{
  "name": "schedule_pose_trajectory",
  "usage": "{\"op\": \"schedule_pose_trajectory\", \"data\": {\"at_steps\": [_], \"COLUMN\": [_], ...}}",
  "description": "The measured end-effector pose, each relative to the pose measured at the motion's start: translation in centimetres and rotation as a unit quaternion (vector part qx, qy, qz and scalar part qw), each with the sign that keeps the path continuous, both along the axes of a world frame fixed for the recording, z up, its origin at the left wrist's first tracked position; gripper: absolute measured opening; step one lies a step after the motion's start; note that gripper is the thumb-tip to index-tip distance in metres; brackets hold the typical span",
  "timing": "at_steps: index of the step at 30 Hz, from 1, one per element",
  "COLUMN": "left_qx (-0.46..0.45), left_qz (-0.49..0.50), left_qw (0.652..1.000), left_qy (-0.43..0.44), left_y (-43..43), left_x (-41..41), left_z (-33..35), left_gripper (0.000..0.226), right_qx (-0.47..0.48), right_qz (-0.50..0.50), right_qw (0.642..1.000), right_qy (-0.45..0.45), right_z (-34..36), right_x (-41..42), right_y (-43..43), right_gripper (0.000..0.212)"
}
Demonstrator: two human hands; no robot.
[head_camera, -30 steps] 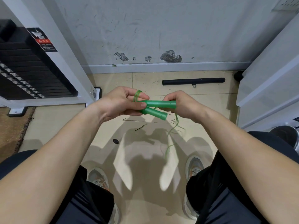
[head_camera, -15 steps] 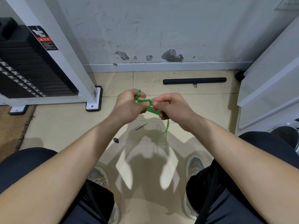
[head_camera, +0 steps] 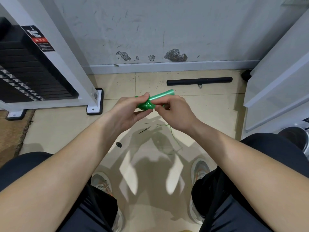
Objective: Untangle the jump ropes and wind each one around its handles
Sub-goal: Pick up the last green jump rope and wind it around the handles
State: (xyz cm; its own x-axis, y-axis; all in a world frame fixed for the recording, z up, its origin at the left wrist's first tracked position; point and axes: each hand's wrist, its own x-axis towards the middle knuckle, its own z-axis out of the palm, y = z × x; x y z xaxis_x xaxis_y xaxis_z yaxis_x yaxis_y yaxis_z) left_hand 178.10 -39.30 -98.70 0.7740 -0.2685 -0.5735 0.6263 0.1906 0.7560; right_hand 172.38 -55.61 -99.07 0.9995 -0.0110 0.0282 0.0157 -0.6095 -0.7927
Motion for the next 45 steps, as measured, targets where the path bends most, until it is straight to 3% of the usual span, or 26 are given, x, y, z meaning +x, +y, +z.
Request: {"op": "schedule_pose_trajectory", "data": {"at_steps": [4, 8, 13, 16, 18, 21, 27, 30, 33, 35, 38, 45], "left_qx": [0.033, 0.004, -0.032, -0.034, -0.003, 0.091, 0.230, 0.288, 0.366, 0.347, 0.234, 0.085], "left_qz": [0.017, 0.047, 0.069, -0.013, -0.093, -0.189, -0.297, -0.316, -0.252, -0.171, -0.105, -0.049], "left_qw": [0.999, 0.999, 0.997, 0.999, 0.994, 0.970, 0.898, 0.863, 0.845, 0.882, 0.949, 0.994], "left_qy": [-0.016, -0.008, 0.016, -0.009, -0.050, -0.125, -0.229, -0.270, -0.298, -0.269, -0.185, -0.050], "left_y": [-0.1, 0.3, 1.0, 1.7, 2.0, 2.2, 2.2, 1.8, 1.2, 1.0, 0.7, -0.1], "left_x": [-0.2, 0.2, 1.1, 1.4, 1.2, 0.9, 0.6, 0.4, 0.3, 0.3, 0.2, 0.0], "left_z": [-0.1, 0.3, 1.4, 2.0, 2.3, 2.6, 2.4, 2.1, 0.9, 0.0, -1.0, -1.0], "left_gripper": [0.034, 0.025, 0.011, 0.032, 0.042, 0.033, 0.030, 0.028, 0.026, 0.027, 0.028, 0.028], "right_qx": [-0.021, 0.043, 0.031, 0.044, 0.050, 0.040, 0.167, 0.167, 0.179, 0.198, 0.164, 0.081], "right_qz": [0.034, -0.024, -0.005, 0.009, -0.009, -0.012, 0.017, 0.028, 0.014, -0.017, -0.045, -0.048], "right_qw": [0.999, 0.999, 0.995, 0.989, 0.989, 0.986, 0.961, 0.960, 0.962, 0.963, 0.977, 0.994], "right_qy": [-0.002, -0.001, 0.090, 0.139, 0.141, 0.163, 0.222, 0.223, 0.207, 0.184, 0.131, 0.051], "right_z": [0.1, 0.0, -0.4, 0.4, 1.0, 1.2, 1.2, 1.6, 1.3, 0.9, 0.1, -0.2], "right_x": [-0.1, -0.5, 0.3, 0.7, 1.1, 1.5, 1.4, 1.1, 0.8, 0.7, 0.6, 0.6], "right_y": [0.4, 0.4, -0.5, -1.8, -2.8, -3.6, -3.4, -2.8, -1.8, -1.1, -0.5, -0.2], "right_gripper": [0.031, 0.008, 0.019, 0.026, 0.031, 0.021, 0.026, 0.029, 0.037, 0.026, 0.023, 0.022]}}
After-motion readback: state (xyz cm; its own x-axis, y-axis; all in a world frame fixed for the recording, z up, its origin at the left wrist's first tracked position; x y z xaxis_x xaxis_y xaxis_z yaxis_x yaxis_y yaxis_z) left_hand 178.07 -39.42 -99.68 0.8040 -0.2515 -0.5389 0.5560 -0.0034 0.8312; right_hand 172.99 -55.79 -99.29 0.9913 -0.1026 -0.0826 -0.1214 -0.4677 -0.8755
